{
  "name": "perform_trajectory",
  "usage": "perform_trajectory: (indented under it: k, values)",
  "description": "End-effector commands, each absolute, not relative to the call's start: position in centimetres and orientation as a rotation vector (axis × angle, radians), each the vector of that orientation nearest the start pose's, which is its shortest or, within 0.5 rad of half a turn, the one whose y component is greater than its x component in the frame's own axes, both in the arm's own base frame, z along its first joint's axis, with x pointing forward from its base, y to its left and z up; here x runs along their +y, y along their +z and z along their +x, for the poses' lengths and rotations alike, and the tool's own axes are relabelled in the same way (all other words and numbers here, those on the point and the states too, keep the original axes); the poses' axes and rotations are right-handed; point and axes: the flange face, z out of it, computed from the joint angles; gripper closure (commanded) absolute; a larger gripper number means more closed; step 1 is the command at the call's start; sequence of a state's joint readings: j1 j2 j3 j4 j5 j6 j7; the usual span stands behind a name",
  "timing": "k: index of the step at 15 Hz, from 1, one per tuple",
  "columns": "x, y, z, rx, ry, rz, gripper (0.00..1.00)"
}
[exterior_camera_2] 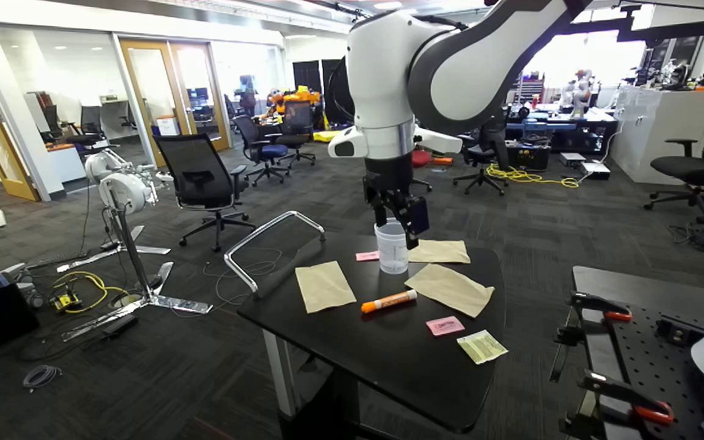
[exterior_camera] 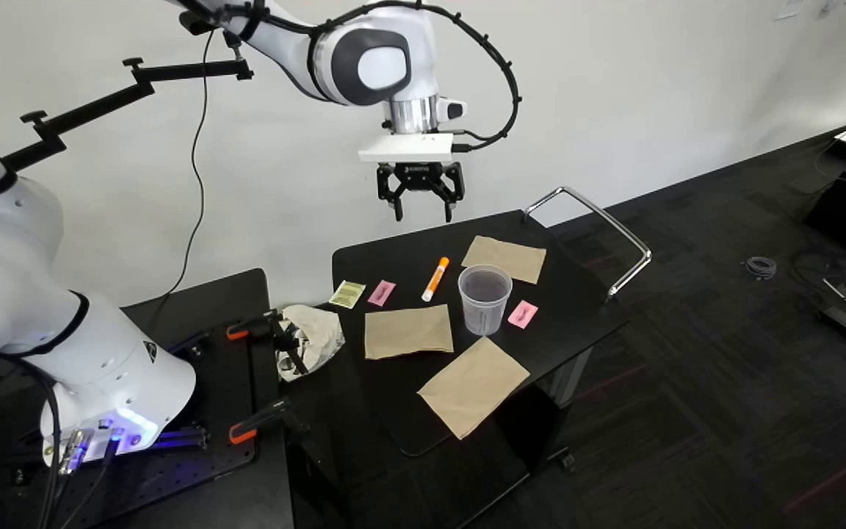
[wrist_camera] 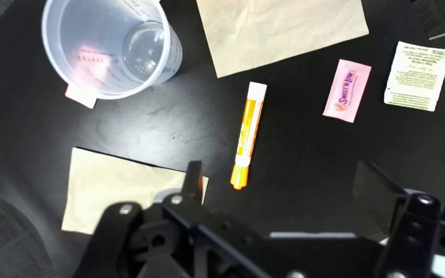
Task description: Take the marker out of the cup and put it on the table
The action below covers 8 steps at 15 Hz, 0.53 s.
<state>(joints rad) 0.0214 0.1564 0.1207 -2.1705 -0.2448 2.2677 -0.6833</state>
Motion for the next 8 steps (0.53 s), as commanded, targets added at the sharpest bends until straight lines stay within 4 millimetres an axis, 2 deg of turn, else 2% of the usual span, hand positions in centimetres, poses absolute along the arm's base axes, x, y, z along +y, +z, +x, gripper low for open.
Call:
perform_trajectory:
  k: [1, 5, 8]
  values:
    - [7.0, 35.3, 53.3, -1.588, 0.121, -2.878, 0.00]
    - [7.0, 37.5, 53.1, -1.621, 0.058, -2.876, 0.00]
    - [7.1, 38.5, 52.9, -1.650, 0.032, -2.858, 0.00]
